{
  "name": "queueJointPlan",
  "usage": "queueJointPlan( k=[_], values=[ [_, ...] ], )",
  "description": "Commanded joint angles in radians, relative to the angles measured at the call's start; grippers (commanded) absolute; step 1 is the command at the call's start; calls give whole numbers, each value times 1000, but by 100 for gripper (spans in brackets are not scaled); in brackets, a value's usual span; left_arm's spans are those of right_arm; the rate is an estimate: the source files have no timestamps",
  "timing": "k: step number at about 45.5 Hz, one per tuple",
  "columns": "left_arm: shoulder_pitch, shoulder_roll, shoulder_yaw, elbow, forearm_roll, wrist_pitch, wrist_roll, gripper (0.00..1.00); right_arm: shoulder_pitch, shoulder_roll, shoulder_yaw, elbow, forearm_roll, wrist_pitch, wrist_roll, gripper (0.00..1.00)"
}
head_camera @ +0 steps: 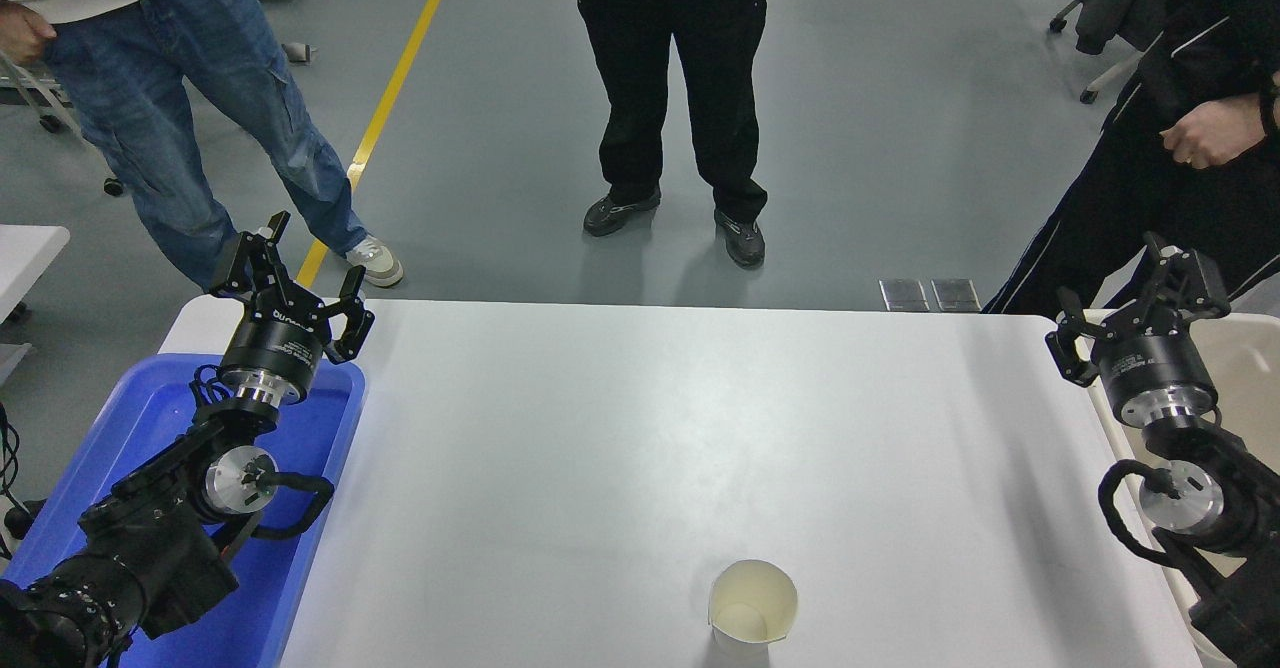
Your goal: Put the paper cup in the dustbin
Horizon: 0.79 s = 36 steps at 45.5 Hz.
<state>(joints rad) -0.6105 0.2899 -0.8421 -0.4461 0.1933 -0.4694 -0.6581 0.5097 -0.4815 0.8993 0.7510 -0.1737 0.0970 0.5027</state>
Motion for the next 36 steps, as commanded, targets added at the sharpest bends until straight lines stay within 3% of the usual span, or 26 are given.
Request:
queueJointPlan(
  k=[1, 10, 18, 36],
  values=[
    [0, 0, 0, 0, 0, 0, 0, 100, 150, -143, -302, 2, 0, -2, -7, 100],
    [0, 0, 0, 0, 0, 0, 0, 100, 440, -265, -802, 1, -6, 6, -7, 100],
    [0, 0, 0, 0, 0, 0, 0, 100, 648, -269, -1075, 4, -117, 30, -6, 100],
    [0, 0, 0, 0, 0, 0, 0, 100, 938, -193, -1315, 77, -466, 216, -6, 100]
  ],
)
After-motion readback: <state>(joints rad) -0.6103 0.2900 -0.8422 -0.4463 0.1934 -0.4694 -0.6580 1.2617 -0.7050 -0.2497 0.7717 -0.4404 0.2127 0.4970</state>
